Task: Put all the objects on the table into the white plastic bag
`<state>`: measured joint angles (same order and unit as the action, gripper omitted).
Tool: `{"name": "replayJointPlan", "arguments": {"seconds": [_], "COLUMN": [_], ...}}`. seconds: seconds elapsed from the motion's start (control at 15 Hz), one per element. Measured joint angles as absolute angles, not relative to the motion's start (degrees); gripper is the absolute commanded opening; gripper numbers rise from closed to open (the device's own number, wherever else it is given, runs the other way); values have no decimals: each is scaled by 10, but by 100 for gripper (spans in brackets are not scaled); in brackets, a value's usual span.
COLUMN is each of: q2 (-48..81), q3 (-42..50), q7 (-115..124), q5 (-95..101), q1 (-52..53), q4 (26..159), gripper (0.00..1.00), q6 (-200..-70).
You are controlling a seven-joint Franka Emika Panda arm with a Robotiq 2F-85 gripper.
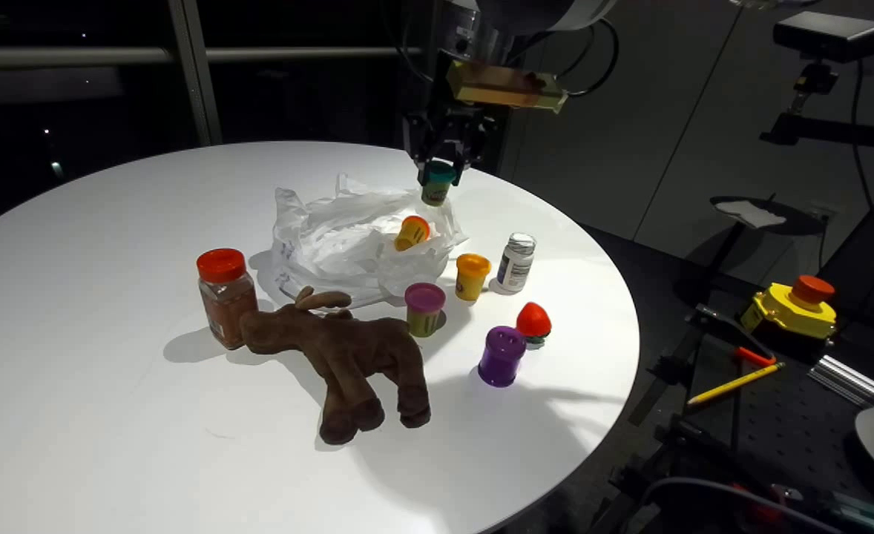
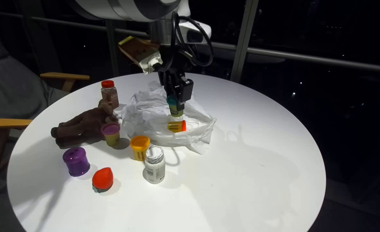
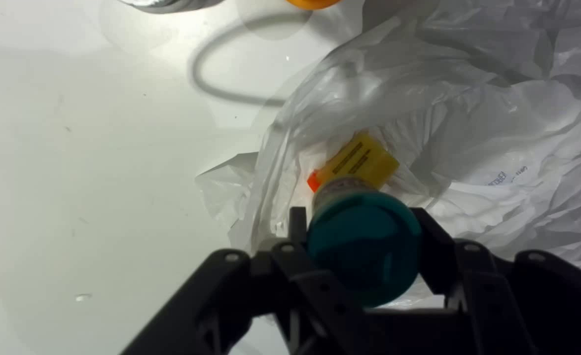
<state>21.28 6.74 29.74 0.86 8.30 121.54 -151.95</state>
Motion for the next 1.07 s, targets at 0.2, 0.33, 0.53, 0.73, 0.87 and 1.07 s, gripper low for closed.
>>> {"name": "replayJointPlan", "arguments": {"seconds": [0.2,0.33,0.53,0.73,0.87,1.07], "q2": [256,291,343,387,411,436], "q3": [66,64,64,64,65,68], "q7": [303,303,303,303,303,303], "q5": [9,8,8,8,8,7], "q1": [88,89,91,94,96,96], "q4": [1175,1143,1090,1043,1018,992], "gripper": [23,23,23,23,73,90], "q6": [-1521,-1523,-1529,-1533,-1533,-1533]}}
